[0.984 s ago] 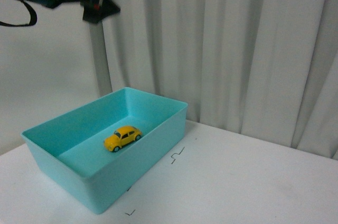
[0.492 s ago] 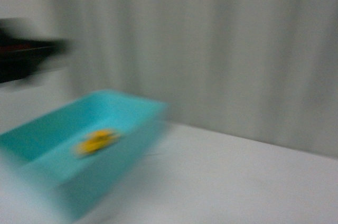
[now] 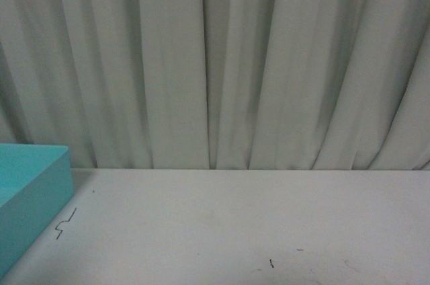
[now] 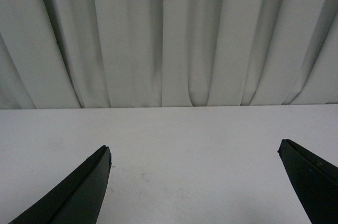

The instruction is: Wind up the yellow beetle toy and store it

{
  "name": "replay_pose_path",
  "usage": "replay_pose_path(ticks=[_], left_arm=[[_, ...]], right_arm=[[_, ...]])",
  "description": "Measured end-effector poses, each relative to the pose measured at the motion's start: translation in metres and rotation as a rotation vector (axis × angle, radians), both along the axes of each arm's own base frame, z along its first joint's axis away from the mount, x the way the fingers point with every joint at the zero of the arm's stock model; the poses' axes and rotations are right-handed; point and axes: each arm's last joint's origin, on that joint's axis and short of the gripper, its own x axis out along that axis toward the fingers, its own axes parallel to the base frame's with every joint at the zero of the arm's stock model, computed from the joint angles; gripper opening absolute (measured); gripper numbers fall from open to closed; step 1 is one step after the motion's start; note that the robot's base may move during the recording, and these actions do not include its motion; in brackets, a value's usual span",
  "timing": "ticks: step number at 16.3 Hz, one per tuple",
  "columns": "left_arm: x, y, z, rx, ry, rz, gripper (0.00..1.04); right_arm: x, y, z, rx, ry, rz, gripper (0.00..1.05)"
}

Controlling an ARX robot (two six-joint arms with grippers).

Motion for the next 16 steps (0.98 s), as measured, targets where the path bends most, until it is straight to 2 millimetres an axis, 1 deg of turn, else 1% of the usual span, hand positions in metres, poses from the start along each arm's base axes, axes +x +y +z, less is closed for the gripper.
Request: replay_pose_path(ticks=[1, 8, 9, 10, 16], left_arm=[[-0.004, -0.002, -0.004, 0.000, -0.002, -0.018, 0.02], [-0.020, -0.001, -0.013, 0.000, -0.006, 0.003, 0.02], [-0.021, -0.001, -0.016, 0.000, -0.035, 0.003, 0.02], [-0.022, -0.001, -0.021, 0.000, -0.006, 0.003, 0.02], [-0.031, -0.001, -0.020, 0.000, -0.016, 0.003, 0.02]], right_arm=[[0.000, 0.000, 0.000, 0.000, 0.000, 0.001, 0.98], [0.000, 0.000, 0.000, 0.000, 0.000, 0.000, 0.98], [0.000, 0.000, 0.000, 0.000, 0.000, 0.000, 0.98], [0.000, 0.000, 0.000, 0.000, 0.000, 0.000, 0.98], [0.000, 0.000, 0.000, 0.000, 0.000, 0.000, 0.98]])
